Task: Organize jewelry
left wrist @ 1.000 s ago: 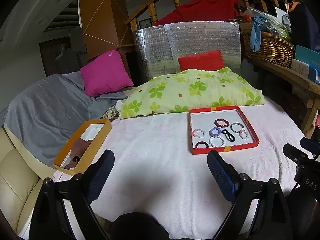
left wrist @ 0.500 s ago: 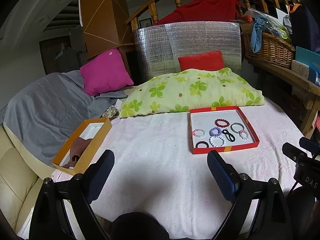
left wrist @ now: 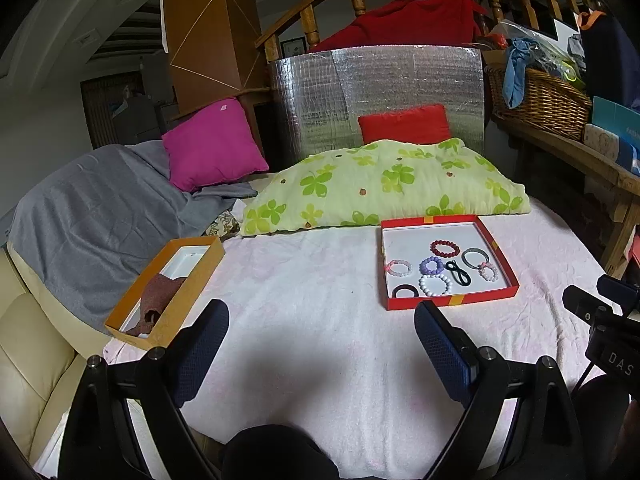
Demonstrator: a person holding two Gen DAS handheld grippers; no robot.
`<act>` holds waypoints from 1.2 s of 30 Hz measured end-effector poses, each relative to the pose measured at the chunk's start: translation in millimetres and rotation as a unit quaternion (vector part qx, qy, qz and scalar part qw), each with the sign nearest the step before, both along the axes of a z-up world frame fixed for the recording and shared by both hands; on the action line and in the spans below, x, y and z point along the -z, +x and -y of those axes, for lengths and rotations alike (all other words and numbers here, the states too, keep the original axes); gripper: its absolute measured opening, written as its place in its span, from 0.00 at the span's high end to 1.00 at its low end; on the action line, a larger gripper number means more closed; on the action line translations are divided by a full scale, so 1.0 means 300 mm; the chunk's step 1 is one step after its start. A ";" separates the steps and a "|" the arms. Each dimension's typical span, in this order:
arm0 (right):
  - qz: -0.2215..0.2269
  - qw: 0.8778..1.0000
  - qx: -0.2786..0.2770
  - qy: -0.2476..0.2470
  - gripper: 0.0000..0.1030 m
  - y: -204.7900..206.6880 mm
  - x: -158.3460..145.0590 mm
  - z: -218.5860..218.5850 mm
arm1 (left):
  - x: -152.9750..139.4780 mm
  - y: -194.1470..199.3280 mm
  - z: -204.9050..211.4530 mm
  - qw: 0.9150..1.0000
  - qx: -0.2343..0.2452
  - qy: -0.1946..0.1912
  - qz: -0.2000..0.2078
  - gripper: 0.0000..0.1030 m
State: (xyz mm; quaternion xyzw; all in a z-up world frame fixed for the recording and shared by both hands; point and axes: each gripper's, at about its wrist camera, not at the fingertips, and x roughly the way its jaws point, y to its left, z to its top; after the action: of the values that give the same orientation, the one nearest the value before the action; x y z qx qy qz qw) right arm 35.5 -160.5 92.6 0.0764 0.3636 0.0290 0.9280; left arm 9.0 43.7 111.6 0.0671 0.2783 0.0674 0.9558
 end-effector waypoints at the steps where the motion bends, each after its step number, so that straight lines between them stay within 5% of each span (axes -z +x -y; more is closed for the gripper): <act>1: 0.000 1.000 0.000 0.000 0.41 0.001 -0.001 0.000 | 0.000 0.000 -0.001 1.000 0.000 0.000 0.000 0.09; 36: 0.003 1.000 -0.006 -0.011 0.40 0.073 -0.013 -0.022 | -0.017 0.023 -0.005 1.000 -0.007 -0.006 0.006 0.09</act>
State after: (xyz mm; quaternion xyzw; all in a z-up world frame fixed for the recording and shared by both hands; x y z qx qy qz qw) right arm 57.2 -153.8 96.6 0.0644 0.3619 0.0309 0.9295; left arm 15.9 45.1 116.6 0.0588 0.2732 0.0731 0.9574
